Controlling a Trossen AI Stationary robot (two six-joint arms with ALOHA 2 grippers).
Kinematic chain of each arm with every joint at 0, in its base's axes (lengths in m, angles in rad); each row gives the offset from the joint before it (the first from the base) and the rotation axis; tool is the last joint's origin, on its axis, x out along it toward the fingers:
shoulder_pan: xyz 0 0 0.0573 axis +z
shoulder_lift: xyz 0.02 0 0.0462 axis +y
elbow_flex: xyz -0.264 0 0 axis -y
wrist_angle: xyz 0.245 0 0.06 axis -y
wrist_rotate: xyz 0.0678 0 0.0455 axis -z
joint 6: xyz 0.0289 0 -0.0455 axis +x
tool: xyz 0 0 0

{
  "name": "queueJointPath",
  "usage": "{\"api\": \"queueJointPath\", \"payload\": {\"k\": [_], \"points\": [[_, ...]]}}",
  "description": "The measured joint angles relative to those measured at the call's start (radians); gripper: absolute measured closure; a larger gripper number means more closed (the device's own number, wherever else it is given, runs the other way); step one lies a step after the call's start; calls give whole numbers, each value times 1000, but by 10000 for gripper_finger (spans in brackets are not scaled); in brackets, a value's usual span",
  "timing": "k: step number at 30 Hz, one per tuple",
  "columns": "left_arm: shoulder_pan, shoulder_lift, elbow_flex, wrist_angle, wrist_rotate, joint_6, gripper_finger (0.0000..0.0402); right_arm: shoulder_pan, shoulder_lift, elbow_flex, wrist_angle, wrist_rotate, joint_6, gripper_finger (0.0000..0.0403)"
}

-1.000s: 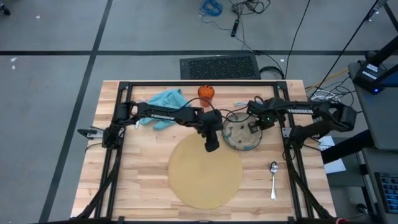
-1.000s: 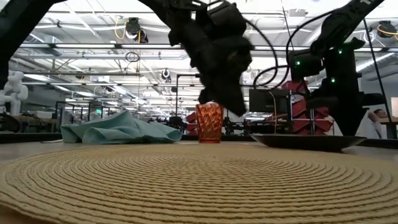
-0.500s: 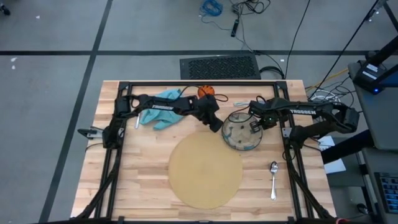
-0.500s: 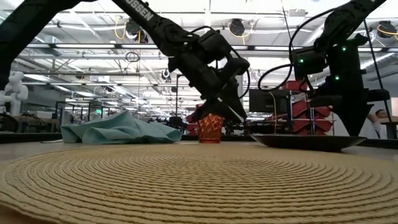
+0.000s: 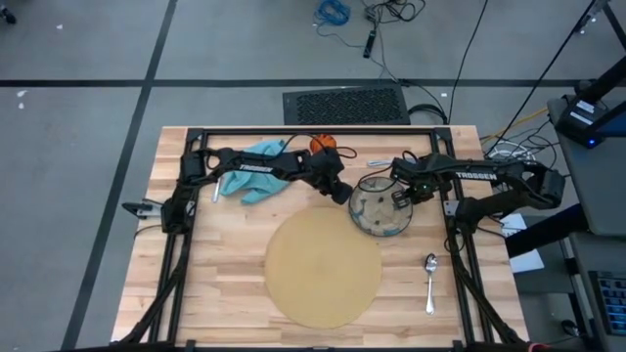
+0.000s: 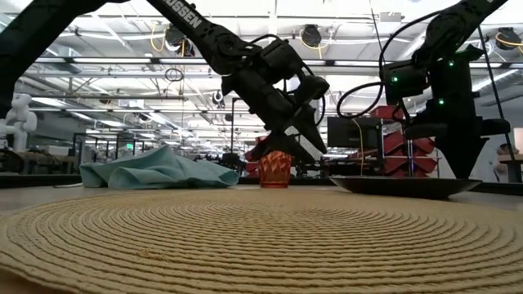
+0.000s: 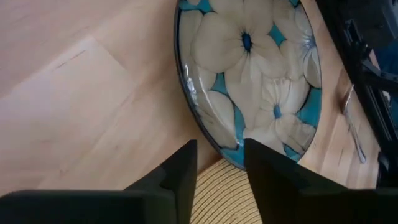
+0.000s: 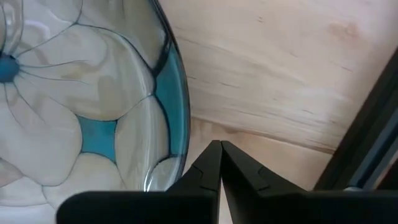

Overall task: Set table place
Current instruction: Put the colored plate on the beige table mat

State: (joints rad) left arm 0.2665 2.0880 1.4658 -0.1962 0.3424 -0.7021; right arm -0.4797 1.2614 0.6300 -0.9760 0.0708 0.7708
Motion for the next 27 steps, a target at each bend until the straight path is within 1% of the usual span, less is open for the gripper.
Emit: {"api": "queueJointPath", "payload": {"k": [5, 8, 12, 27], "points": [[0, 24, 2, -19, -17, -41, 253, 0, 1, -33, 4, -15, 0, 403], [-4, 46, 4, -6, -11, -52, 251, 2, 1, -78, 16, -18, 12, 403], [-19, 47, 3, 3, -19, -33, 251, 11, -3, -125, 80, -27, 23, 403], [-65, 44, 34, 7, -33, 34, 251, 23, -14, -124, 92, -37, 14, 403]]}}
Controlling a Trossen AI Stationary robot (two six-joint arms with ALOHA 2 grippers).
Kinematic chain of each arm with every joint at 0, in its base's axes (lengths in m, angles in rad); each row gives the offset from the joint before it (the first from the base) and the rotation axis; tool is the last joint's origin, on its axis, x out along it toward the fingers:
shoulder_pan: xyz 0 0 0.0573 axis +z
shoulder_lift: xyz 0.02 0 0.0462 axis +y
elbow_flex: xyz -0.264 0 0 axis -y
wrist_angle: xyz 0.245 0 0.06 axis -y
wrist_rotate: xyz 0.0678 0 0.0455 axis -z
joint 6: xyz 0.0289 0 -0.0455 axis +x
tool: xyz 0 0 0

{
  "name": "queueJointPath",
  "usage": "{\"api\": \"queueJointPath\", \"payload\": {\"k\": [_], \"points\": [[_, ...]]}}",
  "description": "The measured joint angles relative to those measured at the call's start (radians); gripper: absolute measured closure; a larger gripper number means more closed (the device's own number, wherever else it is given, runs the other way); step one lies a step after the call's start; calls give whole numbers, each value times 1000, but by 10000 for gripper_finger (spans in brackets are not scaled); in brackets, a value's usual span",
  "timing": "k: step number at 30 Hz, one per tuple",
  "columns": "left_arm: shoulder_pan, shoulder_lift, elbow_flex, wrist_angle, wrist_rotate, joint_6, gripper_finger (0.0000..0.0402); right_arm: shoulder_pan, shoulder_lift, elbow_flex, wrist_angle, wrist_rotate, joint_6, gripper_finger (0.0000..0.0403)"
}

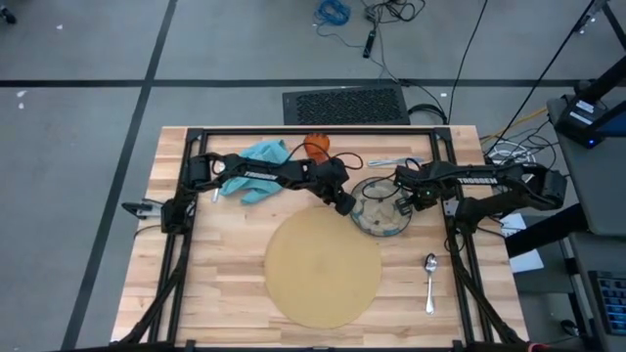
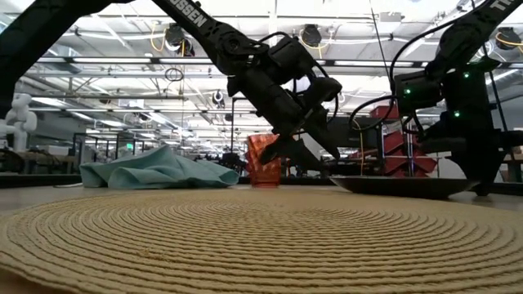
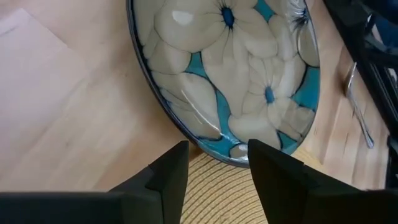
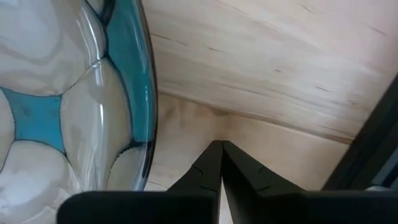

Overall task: Set table place
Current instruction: Put the colored plate on the beige table mat

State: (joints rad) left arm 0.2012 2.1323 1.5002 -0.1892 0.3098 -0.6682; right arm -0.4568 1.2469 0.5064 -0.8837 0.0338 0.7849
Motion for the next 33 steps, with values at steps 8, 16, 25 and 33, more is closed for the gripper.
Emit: {"api": "queueJointPath", "payload": {"k": [8, 16, 25, 33], "points": [[-10, -2, 0, 0, -27, 30, 251, 0, 0, 0, 6, -6, -3, 403], [-9, -3, 0, -3, -49, 47, 251, 14, 2, 10, 33, -35, -10, 403], [0, -5, 2, -73, -99, 53, 251, 74, 2, 33, 229, -155, -6, 403], [-20, -86, 31, -215, -230, 160, 251, 73, 1, 31, 141, -118, -11, 403]]}}
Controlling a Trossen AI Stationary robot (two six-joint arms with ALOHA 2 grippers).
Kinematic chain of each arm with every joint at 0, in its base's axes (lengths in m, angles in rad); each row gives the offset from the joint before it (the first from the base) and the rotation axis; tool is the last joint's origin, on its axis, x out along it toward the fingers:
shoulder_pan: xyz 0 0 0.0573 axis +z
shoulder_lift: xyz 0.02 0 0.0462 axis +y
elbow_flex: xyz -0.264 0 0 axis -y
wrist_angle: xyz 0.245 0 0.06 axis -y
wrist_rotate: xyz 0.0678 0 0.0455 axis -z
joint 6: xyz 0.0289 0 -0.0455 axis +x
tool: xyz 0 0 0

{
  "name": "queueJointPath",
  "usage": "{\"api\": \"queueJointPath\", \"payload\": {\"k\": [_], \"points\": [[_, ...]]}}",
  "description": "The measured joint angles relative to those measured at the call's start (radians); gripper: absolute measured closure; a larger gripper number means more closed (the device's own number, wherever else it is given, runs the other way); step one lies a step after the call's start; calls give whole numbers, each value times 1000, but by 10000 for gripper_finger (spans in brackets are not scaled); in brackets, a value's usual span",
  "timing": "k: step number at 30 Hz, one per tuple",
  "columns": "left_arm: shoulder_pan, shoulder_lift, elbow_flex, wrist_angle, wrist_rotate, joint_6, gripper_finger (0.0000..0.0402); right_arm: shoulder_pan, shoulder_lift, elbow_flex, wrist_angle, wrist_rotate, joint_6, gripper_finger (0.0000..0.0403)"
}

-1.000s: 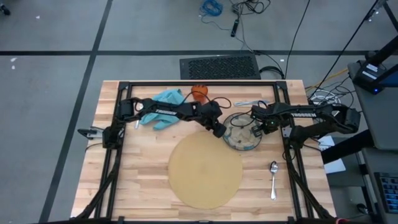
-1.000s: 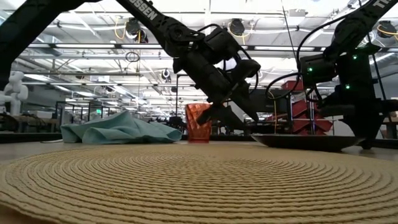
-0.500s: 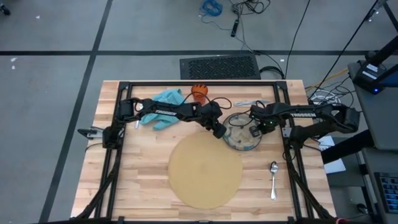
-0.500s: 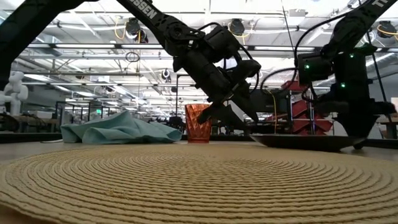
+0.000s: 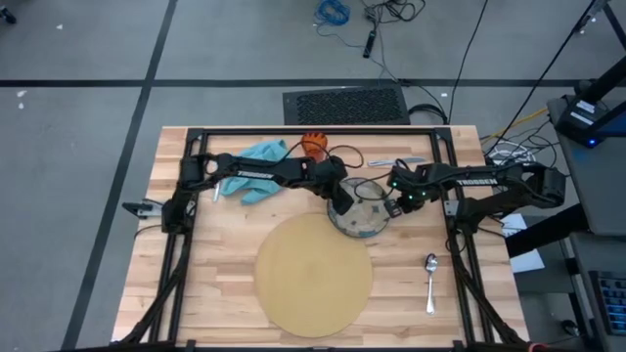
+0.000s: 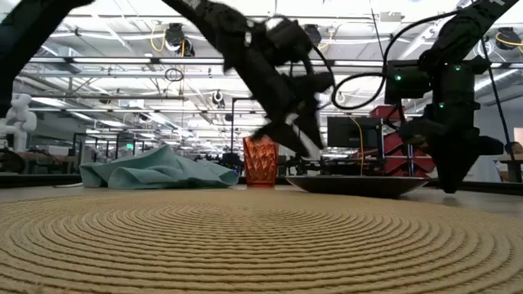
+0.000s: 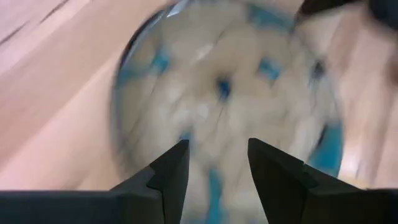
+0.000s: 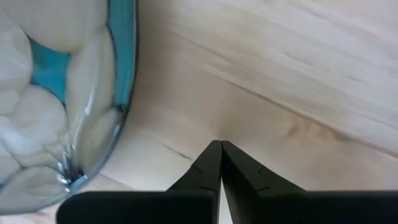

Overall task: Set table place
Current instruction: Put the colored plate on the beige table mat

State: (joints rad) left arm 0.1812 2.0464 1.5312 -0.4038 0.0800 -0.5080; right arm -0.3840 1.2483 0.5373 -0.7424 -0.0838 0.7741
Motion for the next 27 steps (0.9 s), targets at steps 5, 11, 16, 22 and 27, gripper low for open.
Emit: {"api": "queueJointPath", "payload": {"k": [5, 11, 16, 22, 27], "points": [[1, -26, 12, -182, -55, -33, 251, -2, 0, 12, -41, 85, -5, 403], [6, -12, 11, -206, -32, -62, 251, 11, -75, 64, -54, 189, -19, 403], [21, 8, 9, -208, -2, -84, 251, 48, -197, 119, -86, 187, -31, 403], [34, 16, 9, -162, 12, -88, 251, 87, -323, 141, -86, 186, -29, 403], [35, 39, 9, -145, 50, -100, 251, 112, -383, 141, -75, 185, -30, 403]]}}
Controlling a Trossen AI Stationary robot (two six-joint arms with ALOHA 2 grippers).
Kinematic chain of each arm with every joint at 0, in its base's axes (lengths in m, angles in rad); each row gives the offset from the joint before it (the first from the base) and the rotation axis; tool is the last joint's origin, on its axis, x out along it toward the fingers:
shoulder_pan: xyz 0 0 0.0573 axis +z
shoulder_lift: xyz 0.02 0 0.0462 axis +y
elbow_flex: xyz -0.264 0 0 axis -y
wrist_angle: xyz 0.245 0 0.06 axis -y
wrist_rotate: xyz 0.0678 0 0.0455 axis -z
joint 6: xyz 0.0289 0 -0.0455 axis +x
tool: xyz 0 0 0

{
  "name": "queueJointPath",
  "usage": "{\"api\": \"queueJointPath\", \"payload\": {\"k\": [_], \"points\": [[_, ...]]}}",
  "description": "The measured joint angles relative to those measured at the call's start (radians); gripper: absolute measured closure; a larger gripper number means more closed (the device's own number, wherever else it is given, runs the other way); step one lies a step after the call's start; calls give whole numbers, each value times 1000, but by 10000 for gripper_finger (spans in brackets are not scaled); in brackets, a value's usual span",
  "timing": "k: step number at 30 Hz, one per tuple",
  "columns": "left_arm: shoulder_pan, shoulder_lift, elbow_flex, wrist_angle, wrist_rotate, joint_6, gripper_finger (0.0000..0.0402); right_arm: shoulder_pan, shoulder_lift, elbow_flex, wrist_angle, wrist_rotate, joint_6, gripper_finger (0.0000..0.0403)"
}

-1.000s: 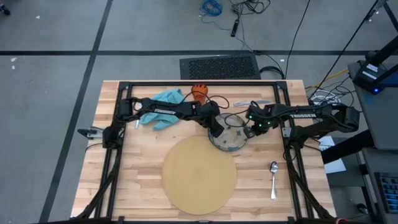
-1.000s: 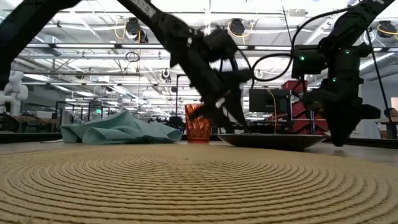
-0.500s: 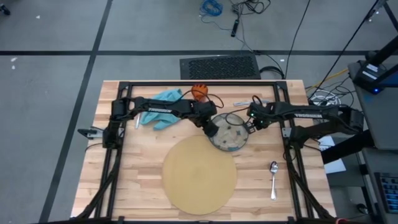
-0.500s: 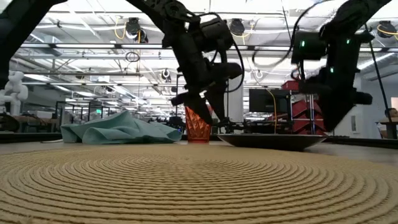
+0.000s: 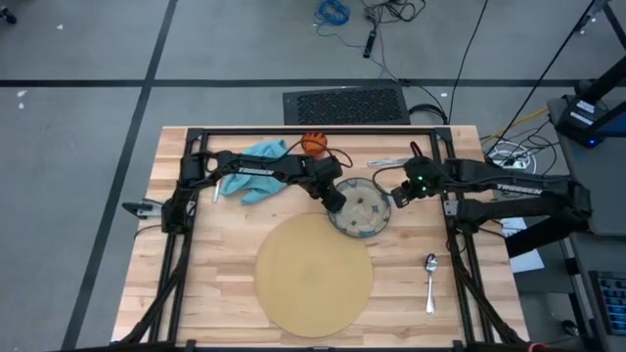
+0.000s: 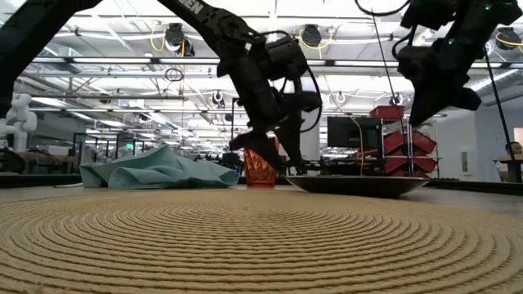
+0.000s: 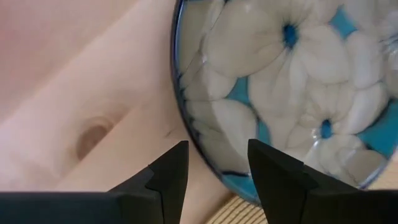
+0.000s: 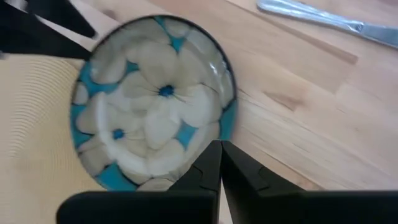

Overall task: Set table place
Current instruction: Put the colored plate on the beige table mat

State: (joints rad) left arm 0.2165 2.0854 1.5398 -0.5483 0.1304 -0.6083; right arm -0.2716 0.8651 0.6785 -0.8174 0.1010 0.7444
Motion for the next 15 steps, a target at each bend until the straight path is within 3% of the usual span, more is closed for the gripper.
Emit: {"api": "queueJointPath", "payload": {"k": [11, 15], "points": [[4, 57, 0, 74, 46, 13, 254, 77, -42, 0, 169, -26, -6, 403], [4, 56, 0, 79, 45, 53, 308, 84, -42, 0, 170, -28, -5, 403]]}}
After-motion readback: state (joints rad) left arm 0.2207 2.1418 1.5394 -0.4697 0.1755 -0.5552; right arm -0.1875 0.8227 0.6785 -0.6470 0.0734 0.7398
